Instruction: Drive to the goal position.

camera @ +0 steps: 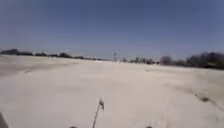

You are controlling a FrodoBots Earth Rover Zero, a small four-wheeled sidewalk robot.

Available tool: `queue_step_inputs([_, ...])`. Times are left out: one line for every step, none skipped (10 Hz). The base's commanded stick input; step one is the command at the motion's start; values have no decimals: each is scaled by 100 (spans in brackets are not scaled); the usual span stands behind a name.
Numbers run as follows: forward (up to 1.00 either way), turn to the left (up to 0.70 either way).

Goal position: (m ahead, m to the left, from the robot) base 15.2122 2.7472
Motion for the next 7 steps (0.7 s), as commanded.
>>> queue_step_inputs([70, 0])
queue_step_inputs([70, 0])
queue_step_inputs([70, 0])
queue_step_inputs([70, 0])
queue_step_inputs([70, 0])
queue_step_inputs([70, 0])
queue_step_inputs([70, 0])
